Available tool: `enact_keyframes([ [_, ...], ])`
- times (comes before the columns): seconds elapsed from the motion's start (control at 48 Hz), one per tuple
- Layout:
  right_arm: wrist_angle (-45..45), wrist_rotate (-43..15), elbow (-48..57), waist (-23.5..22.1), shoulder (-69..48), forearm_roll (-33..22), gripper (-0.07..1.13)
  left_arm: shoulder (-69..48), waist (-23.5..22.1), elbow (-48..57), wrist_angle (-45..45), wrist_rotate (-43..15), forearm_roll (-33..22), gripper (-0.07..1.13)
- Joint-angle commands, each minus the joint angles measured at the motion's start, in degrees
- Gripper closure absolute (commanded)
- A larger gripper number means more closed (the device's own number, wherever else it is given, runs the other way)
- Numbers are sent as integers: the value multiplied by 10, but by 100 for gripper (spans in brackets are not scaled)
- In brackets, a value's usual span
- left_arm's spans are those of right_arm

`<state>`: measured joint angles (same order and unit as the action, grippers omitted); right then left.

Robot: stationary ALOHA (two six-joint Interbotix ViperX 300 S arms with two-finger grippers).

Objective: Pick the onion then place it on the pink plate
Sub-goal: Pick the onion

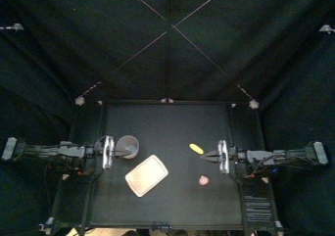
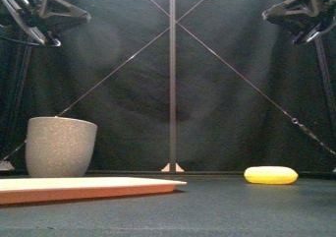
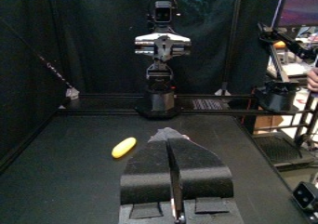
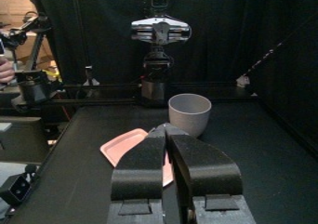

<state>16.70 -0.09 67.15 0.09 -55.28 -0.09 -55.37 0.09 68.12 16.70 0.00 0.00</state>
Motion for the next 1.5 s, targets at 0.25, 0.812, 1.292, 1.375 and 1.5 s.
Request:
enact_keyframes([
  [0.25,-104,-34,-21,25,47,42,45,3,40,-20,-69,-2,5,89],
  [0.812,-390,-68,-27,56,84,126,5,2,97,-18,-72,-3,-4,89],
  [1.292,-458,-66,-47,102,200,62,5,2,102,-15,-71,0,-4,89],
  [1.375,-452,-67,-53,116,226,66,5,2,102,-15,-71,0,-5,89],
  [1.5,-435,-67,-60,127,264,70,5,2,102,-15,-72,-1,-5,89],
])
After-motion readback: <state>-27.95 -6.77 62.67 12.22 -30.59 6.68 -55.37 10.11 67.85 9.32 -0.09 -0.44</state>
